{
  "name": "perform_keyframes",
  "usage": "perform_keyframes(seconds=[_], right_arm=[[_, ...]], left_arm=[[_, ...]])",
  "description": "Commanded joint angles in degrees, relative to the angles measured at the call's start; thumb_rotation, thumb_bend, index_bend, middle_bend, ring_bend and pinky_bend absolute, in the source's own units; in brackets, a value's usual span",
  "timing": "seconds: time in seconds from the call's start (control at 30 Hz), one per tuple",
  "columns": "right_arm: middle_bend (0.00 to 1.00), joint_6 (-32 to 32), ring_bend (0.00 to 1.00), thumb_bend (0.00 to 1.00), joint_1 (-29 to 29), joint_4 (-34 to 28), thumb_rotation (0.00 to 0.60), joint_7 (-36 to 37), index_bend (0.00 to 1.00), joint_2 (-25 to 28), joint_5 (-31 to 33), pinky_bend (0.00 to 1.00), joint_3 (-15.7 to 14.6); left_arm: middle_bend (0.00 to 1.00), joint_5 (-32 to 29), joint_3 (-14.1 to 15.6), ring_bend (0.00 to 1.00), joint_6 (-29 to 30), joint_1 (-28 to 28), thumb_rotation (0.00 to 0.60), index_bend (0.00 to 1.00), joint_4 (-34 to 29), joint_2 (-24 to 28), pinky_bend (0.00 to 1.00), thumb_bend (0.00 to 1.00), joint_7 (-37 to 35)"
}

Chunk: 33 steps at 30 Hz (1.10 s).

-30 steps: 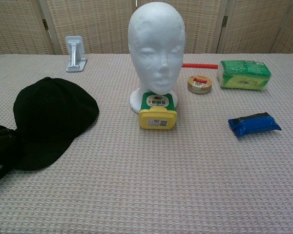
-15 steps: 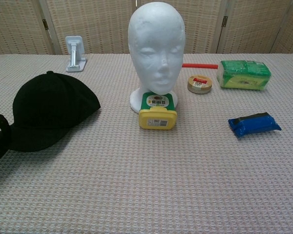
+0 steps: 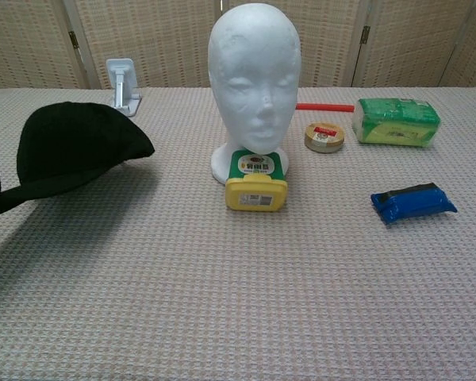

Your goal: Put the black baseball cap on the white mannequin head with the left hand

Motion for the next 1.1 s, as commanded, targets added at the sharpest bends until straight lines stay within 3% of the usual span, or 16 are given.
perform_keyframes(seconds=[0.03,0.47,1.1], right_arm=[[0.0,-0.1,0.0,0.19,0.0,0.0,0.6,-0.1,0.0,0.0,0.1,0.0,0.0],[0.0,-0.8,0.0,0.19,0.2,-0.4,0.6,-0.4,0.0,0.2,0.6,0.0,-0.1],[0.0,-1.3,0.0,0.19,0.4,-0.6,0.6,-0.5,0.0,0.3,1.1,0.0,-0.1]], left_arm=[[0.76,-1.1,-1.2,0.57,2.2,-0.7,0.6,0.75,0.6,-0.1,0.73,0.4,-0.5],[0.76,-1.9,-1.5,0.57,5.8,-3.2,0.6,0.75,3.0,0.9,0.73,0.4,0.2],[0.76,-4.8,-4.4,0.57,11.1,-6.8,0.6,0.75,-0.3,6.4,0.73,0.4,2.9]])
